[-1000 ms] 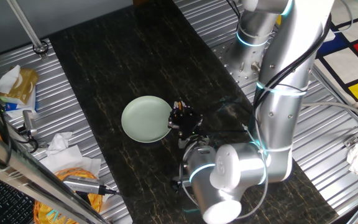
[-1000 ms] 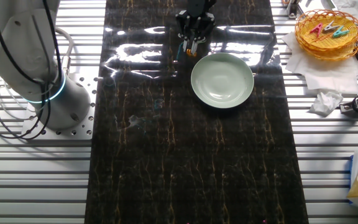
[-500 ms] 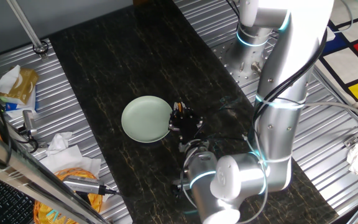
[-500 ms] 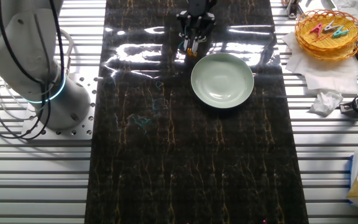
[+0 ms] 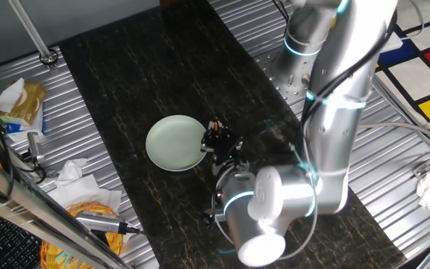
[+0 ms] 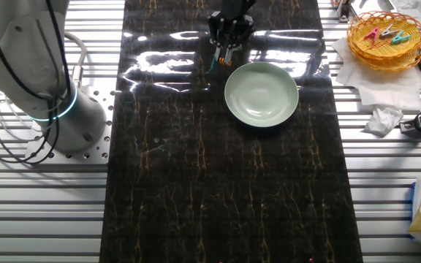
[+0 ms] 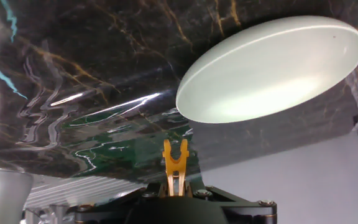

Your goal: Use a clamp

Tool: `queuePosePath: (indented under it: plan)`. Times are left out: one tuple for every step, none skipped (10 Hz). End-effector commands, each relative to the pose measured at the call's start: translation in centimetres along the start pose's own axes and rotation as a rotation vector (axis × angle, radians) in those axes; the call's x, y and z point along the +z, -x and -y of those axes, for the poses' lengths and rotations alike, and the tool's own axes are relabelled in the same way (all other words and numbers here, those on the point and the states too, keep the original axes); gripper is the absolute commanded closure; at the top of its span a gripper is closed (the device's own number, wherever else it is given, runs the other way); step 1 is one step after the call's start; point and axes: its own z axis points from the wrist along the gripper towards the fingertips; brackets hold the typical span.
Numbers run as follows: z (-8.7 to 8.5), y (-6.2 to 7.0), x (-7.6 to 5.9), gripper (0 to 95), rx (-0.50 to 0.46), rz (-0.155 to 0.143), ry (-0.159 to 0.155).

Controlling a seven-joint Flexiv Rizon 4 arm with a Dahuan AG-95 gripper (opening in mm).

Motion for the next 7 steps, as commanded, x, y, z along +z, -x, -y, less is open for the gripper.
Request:
queuePosePath:
  plan:
    - [0.03,0.22,-0.29,95.0,0.012,-0.027,-0.003]
    - [0.03,0.22,-0.29,95.0,0.011,-0.025,-0.003]
    - [0.03,0.22,-0.29,95.0,0.009,-0.021,-0.005]
    - [0.03,0.22,-0.29,95.0,0.011,-0.02,-0.007]
    - [0.03,0.22,-0.29,95.0,0.012,-0.019,-0.008]
    - [0.03,0.22,-0.29,95.0,0.01,-0.02,-0.008]
    - [0.03,0.22,-0.29,95.0,0.003,-0.024,-0.009]
